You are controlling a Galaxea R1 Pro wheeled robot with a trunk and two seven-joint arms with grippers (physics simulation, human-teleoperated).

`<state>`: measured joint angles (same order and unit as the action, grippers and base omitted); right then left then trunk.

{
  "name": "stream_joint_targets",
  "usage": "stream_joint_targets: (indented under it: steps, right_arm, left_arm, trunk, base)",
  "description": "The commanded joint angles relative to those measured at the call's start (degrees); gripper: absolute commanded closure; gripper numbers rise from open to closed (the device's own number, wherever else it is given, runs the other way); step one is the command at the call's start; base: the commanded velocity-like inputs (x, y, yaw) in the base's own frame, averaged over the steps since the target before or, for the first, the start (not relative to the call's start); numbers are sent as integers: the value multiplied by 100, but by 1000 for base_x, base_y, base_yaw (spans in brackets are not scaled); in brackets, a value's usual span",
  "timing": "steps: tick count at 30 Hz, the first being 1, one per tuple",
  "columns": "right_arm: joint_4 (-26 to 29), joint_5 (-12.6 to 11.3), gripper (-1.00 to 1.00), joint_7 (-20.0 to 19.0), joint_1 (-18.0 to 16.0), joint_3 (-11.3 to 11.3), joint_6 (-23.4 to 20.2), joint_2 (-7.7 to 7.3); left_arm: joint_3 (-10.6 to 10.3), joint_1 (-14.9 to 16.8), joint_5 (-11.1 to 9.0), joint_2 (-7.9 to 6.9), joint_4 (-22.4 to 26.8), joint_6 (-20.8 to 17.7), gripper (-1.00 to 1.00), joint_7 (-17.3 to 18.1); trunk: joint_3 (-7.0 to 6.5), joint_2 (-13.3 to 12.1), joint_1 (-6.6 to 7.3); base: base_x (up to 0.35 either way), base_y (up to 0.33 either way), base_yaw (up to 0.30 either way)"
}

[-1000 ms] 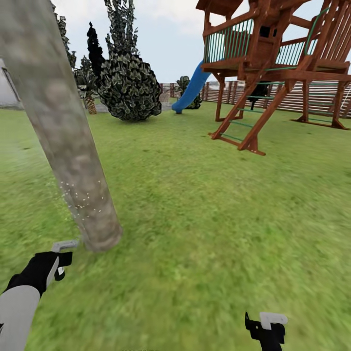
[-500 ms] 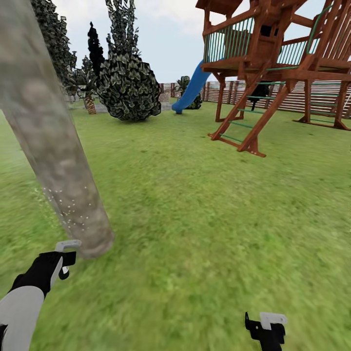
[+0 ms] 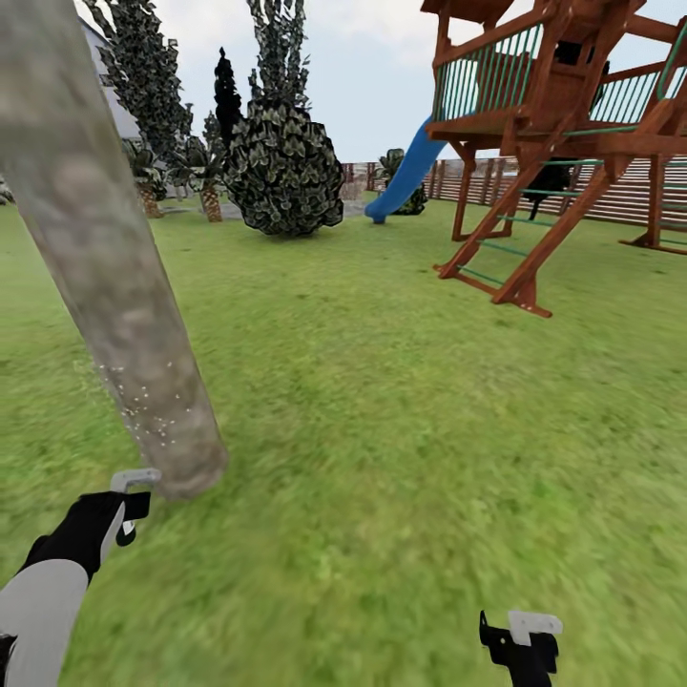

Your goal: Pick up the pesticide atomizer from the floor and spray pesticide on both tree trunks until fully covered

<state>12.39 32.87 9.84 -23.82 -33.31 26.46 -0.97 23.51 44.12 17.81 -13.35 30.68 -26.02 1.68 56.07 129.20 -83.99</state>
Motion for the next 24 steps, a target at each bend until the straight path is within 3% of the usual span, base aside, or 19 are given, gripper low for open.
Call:
stream_joint_targets:
  steps: [1,7,10,17,24]
  right_arm:
    - [-3,0,-100,0,0,0,0,0]
    - [-3,9,-100,-8,0,0,0,-2]
    - [0,9,-100,-2,0,0,0,-1]
    - [-7,9,-100,0,0,0,0,0]
    - [-8,9,-100,0,0,0,0,0]
  left_arm:
    - [8,0,-1,16,0,4,100,-6]
    - [46,0,-17,37,116,52,100,-9]
    - [56,0,-23,44,106,329,100,-18]
    - [57,0,-26,52,97,360,100,-19]
    - [48,0,-15,120,101,369,100,-19]
  trunk:
    - [0,0,0]
    - [0,0,0]
    - [0,0,0]
    - [0,0,0]
    - [0,0,0]
  base:
    - [137,-273,66]
    - [195,-232,11]
    - [224,-207,0]
    - [78,-260,6]
    - [14,-272,222]
